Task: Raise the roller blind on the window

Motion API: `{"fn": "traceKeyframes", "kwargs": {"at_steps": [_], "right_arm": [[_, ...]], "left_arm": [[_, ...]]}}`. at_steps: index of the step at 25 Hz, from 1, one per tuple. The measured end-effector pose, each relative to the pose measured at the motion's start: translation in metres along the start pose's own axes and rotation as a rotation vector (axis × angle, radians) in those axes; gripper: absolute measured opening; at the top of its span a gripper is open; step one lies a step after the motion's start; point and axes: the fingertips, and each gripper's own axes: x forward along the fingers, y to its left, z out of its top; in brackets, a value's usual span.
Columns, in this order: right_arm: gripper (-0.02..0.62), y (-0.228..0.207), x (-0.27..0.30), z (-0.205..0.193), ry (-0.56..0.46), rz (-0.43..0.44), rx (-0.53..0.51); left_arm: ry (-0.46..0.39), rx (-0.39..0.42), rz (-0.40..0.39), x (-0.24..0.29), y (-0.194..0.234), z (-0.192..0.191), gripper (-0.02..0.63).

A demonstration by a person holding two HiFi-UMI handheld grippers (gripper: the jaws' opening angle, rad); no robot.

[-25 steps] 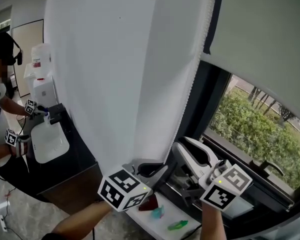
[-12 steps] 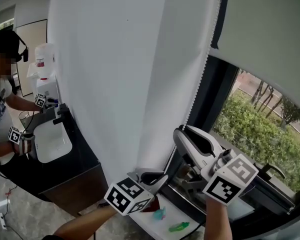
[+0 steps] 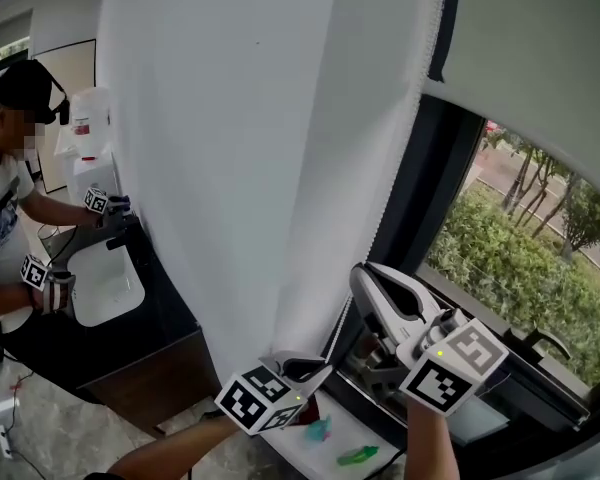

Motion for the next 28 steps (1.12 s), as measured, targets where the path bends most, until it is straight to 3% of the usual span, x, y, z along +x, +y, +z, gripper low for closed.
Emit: {"fn": "traceKeyframes", "kwargs": {"at_steps": [8, 15, 17, 23, 25, 28], "right_arm": [[0.012, 0.003, 0.006, -0.002, 0.034, -0.003, -0.039], [0.008, 0.002, -0.003, 0.001, -0.032, -0.027, -0.022], [0.008, 0.001, -0.004, -0.005, -0.019, -0.034, -0.035], [0.008, -0.007, -0.012, -0.042, 0.036, -0.055, -0.001], [0.008, -0.006, -0.015, -0.053, 0.05, -0.056, 0.009], [0.008, -0.008, -0.02, -0.064, 0.056, -0.072, 0.028]], "left_arm": [[-0.007, -0.003, 0.009, -0.001, 0.002, -0.001, 0.012], [-0.055, -0.035, -0.002, -0.016, 0.009, 0.004, 0.032], [-0.106, -0.045, -0.027, -0.024, 0.001, 0.021, 0.098], [-0.337, -0.033, -0.029, -0.064, -0.008, 0.11, 0.104], [-0.366, 0.003, -0.008, -0.07, -0.008, 0.132, 0.104], [-0.336, 0.078, 0.018, -0.067, -0.01, 0.144, 0.105]]}}
